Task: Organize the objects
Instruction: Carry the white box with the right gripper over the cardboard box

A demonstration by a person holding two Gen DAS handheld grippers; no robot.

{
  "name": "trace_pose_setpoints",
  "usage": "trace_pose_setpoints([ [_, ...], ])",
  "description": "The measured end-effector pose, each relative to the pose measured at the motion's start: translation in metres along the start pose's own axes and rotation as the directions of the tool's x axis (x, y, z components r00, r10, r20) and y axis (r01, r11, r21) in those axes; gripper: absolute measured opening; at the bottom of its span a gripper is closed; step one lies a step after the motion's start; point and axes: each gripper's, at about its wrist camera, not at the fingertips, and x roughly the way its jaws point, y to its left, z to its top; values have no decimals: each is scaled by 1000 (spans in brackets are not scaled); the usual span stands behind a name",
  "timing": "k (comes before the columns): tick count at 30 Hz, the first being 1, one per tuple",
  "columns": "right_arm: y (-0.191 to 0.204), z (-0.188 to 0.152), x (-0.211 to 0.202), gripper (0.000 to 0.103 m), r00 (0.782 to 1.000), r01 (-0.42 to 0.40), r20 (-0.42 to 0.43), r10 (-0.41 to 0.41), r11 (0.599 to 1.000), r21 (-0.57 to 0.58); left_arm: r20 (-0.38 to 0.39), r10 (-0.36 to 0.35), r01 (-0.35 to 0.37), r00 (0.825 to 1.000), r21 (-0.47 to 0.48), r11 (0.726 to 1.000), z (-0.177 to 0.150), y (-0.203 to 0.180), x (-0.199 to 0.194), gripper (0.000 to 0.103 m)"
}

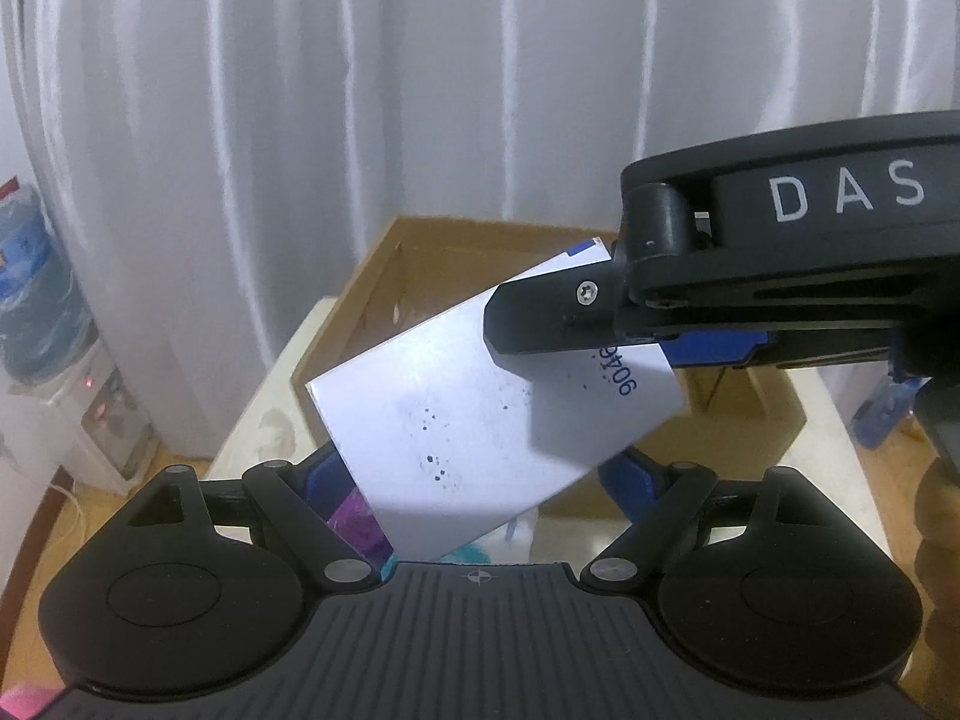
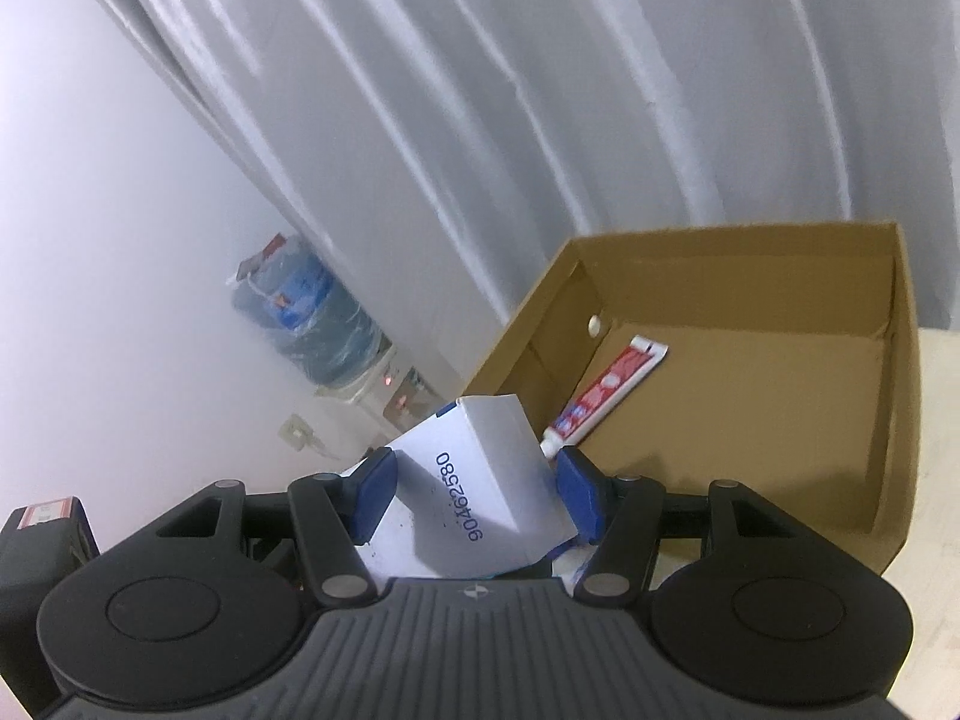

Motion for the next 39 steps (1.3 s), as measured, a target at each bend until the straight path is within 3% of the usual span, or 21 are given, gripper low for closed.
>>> trace_pose_setpoints([
  [9, -19, 42, 7, 63, 998, 52, 44, -52, 999, -12, 7, -48, 48, 999, 34, 998, 36, -5, 38, 86],
  [13, -37, 64, 23, 63, 995, 91, 40, -91, 996, 3, -32, -90, 92, 995, 62, 994, 62, -9, 69, 85],
  [18, -67, 87, 51, 63, 987, 158, -33, -157, 987, 36, -161, -152, 165, 975, 76, 983, 86, -11, 119, 86],
  [21, -88, 94, 70, 63, 977, 193, -108, -184, 978, 78, -269, -189, 212, 944, 59, 976, 93, -11, 153, 86],
  [25, -114, 95, 98, 63, 955, 237, -214, -207, 964, 124, -408, -215, 252, 887, 38, 967, 94, -14, 195, 85],
  [27, -128, 95, 110, 63, 939, 263, -267, -216, 953, 152, -472, -237, 271, 849, 5, 963, 92, -14, 216, 86],
  [32, -162, 90, 141, 63, 893, 311, -403, -201, 922, 229, -632, -269, 293, 727, -68, 954, 87, -3, 270, 85],
  [35, -174, 85, 158, 63, 872, 335, -449, -193, 905, 262, -686, -277, 281, 673, -109, 953, 80, 0, 293, 86],
  [37, -182, 83, 168, 64, 863, 350, -468, -190, 894, 281, -692, -300, 272, 656, -154, 950, 79, 4, 301, 91],
  [39, -190, 85, 175, 64, 868, 344, -468, -164, 880, 329, -683, -309, 254, 662, -184, 950, 84, 11, 305, 91],
])
